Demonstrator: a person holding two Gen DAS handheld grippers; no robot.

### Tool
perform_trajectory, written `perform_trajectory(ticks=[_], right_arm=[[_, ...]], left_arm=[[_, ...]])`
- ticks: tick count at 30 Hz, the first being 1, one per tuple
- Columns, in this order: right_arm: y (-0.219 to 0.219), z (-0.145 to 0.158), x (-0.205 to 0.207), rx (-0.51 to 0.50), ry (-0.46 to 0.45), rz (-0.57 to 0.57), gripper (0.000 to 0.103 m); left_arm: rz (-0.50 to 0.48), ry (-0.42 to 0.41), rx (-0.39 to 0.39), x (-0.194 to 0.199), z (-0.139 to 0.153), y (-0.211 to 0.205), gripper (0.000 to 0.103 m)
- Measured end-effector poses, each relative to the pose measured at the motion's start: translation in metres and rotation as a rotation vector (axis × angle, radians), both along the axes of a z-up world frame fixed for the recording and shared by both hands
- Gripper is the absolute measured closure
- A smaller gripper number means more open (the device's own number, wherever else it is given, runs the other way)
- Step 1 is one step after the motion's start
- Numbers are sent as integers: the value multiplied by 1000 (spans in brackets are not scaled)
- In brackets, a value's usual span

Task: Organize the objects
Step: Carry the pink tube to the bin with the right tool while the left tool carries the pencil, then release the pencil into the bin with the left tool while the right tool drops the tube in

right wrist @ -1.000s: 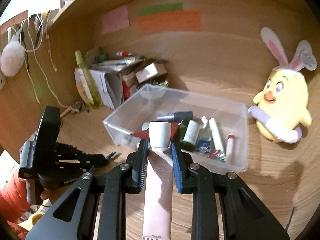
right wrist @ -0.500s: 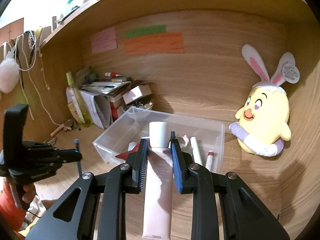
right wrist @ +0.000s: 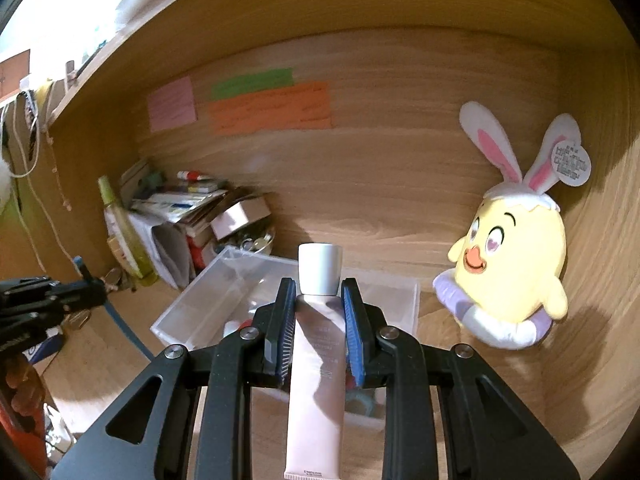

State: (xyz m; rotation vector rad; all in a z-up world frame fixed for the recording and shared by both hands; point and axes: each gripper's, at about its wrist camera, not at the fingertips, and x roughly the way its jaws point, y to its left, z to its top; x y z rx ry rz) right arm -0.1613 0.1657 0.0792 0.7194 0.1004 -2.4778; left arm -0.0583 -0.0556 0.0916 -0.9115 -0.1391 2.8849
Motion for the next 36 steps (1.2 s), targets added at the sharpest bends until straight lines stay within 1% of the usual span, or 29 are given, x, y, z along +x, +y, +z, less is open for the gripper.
perform_trajectory(ticks=[4, 9, 14, 19, 27, 32, 36], right_arm=[[-2, 2, -15, 5, -2, -20, 82], [-8, -2, -34, 26, -6, -35, 82], [-19, -17, -53, 63, -33, -50, 82], [-31, -34, -65, 104, -56, -54, 82], [-53, -60, -69, 174, -91, -12, 82], [-67, -75, -63, 218, -112, 27, 83], [-73, -82, -61, 235, -141, 47, 83]], left_arm=[[15, 14, 10, -12, 8, -2, 97], [34, 11, 13, -30, 9, -2, 97], [50, -17, 15, -52, -2, -3, 97], [63, -63, 29, -74, -20, -6, 97], [40, -128, 46, -93, -42, -1, 97], [15, -152, 39, -96, -49, 8, 97], [5, -167, 46, -97, -52, 10, 95]])
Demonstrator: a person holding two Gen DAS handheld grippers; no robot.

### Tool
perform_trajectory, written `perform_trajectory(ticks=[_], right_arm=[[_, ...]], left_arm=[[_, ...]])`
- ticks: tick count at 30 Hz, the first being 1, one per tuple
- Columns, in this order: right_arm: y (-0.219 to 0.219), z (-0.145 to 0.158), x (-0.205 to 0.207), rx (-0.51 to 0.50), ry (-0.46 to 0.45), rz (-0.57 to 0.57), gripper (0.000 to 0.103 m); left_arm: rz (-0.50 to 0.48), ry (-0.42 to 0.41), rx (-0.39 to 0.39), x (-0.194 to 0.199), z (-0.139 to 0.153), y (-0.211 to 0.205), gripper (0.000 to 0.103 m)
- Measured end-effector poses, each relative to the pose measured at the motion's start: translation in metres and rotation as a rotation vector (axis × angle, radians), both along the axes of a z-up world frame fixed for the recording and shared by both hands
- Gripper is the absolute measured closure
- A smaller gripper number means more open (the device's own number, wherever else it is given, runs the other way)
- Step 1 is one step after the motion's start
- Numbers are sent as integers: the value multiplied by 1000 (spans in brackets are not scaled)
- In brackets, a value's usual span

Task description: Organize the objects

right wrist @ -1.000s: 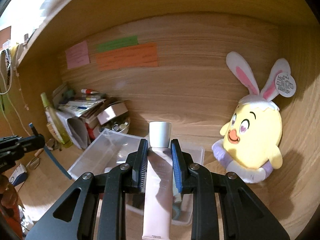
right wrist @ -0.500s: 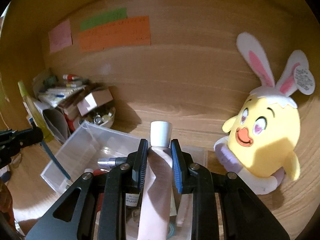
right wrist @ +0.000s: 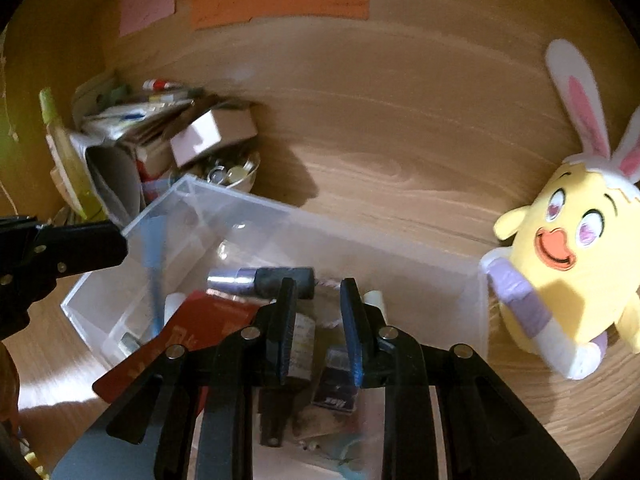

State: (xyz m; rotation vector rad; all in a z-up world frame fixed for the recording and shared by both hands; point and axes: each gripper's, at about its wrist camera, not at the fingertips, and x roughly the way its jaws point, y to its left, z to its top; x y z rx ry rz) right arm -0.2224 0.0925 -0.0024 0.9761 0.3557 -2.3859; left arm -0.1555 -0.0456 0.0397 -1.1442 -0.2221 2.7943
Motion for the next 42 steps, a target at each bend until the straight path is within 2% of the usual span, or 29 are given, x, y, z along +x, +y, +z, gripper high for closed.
perform_trajectory(ticks=[3, 5, 7, 9, 17, 19, 20, 22, 25, 33, 36, 42], right_arm=[[-2, -4, 0, 2, -41, 18, 82], [-2, -7, 0, 9, -65, 24, 81], [-1, -7, 3, 7, -63, 25, 72], [1, -6, 6, 0, -62, 26, 69], [13, 6, 24, -43, -86, 46, 68], [18, 10, 30, -64, -93, 47, 65], [21, 12, 33, -75, -95, 47, 63], [28, 16, 40, -101, -90, 42, 51], [36, 21, 50, -122, -75, 36, 42], [53, 29, 71, -157, -51, 22, 33], [58, 32, 81, -164, -20, 22, 22], [63, 36, 100, -161, 37, 12, 18]], left_arm=[[-4, -6, 9, 1, 0, -1, 87], [-2, 0, 8, 3, 1, -1, 79], [-2, 5, 7, 6, 2, -2, 77], [-6, 7, 9, 8, 3, -2, 77], [-5, 25, -4, 20, 6, -3, 76], [0, 30, -9, 24, 6, -4, 76], [1, 32, -13, 26, 6, -4, 73], [3, 38, -17, 30, 5, -4, 67], [10, 60, -30, 39, 5, -5, 57], [3, 86, -40, 59, 5, -5, 44], [3, 106, -59, 68, 3, -2, 35], [14, 140, -87, 82, -1, 2, 16]])
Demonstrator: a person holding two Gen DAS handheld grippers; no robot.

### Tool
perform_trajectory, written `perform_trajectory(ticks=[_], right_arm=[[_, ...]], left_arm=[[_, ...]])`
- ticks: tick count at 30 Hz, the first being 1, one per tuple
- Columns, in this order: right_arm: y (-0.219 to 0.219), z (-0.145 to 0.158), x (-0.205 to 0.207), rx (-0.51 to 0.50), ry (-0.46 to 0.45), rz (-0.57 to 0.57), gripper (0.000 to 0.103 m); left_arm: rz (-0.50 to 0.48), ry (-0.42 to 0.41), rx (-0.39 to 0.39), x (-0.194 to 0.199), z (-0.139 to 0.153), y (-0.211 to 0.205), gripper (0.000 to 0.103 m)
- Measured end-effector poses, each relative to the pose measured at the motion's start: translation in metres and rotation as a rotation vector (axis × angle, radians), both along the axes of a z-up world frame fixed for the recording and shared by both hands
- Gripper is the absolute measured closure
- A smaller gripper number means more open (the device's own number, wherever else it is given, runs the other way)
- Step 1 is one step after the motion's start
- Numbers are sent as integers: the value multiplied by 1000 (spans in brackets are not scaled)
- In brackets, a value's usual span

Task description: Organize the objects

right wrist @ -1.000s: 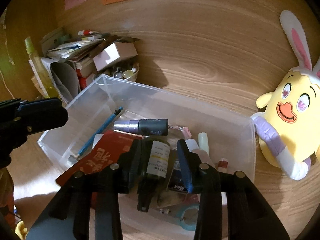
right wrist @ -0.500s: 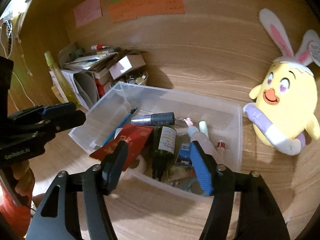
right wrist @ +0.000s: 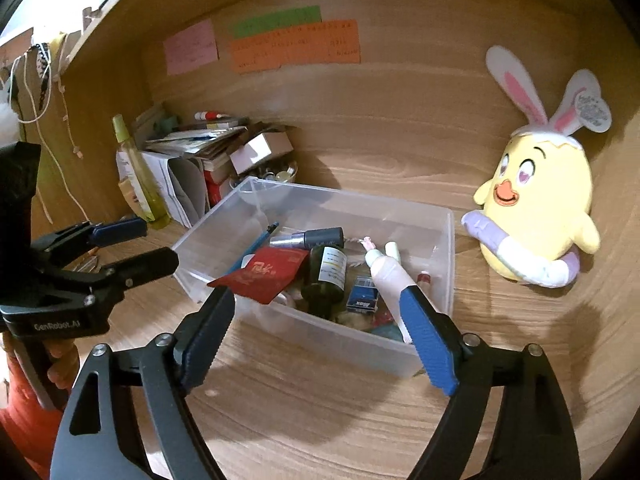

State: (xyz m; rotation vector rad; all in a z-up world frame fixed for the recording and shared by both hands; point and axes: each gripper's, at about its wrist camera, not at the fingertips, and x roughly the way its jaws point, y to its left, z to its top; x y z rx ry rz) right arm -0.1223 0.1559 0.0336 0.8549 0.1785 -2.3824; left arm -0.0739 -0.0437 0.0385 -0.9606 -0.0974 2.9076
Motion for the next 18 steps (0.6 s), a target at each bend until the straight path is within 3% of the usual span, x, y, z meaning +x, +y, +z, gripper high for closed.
perform_trajectory(ticks=[10, 18], right_arm=[[4, -9, 17, 14, 27, -6, 13], [9, -16, 22, 6, 18, -13, 12]], left_arm=[[23, -11, 6, 12, -16, -3, 8], [45, -27, 36, 16, -25, -9, 8]])
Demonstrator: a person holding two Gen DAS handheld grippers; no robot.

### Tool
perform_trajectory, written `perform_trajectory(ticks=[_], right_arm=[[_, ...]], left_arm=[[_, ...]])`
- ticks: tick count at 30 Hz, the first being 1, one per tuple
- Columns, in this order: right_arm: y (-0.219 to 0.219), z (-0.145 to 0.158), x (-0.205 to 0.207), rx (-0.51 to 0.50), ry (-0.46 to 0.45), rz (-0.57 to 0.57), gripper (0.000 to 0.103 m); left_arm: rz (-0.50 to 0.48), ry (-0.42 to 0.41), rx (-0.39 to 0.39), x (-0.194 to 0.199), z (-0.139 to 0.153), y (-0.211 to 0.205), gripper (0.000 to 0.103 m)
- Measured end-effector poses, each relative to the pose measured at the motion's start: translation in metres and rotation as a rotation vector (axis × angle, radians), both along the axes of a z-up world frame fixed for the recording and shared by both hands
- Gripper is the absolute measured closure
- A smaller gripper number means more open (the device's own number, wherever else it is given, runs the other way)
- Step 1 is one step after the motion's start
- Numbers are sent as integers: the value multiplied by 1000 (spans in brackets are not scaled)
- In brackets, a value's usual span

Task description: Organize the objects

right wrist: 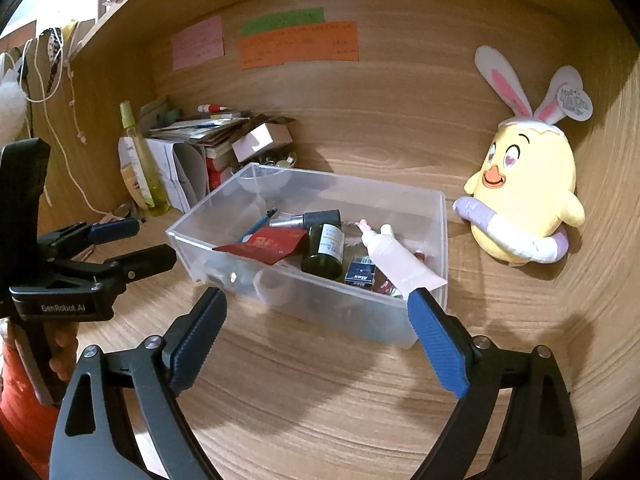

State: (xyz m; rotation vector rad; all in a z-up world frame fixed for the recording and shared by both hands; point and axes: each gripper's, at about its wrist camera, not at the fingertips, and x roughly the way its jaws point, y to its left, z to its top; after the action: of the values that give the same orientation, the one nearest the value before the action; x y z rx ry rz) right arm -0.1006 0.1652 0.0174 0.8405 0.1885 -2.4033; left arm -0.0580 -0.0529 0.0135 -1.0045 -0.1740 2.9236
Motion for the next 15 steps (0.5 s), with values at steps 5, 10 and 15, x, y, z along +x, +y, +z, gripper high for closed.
perform_trajectory(ticks=[5, 10, 15], right_arm=[[4, -2, -1, -9, -9, -5, 12], [4, -2, -1, -7, -7, -6, 12], [4, -2, -1, -9, -9, -6, 12]], left_arm=[[-6, 0, -4, 2, -2, 3, 8], [-16, 11, -23, 5, 1, 9, 8], [-16, 17, -28, 7, 3, 12, 8]])
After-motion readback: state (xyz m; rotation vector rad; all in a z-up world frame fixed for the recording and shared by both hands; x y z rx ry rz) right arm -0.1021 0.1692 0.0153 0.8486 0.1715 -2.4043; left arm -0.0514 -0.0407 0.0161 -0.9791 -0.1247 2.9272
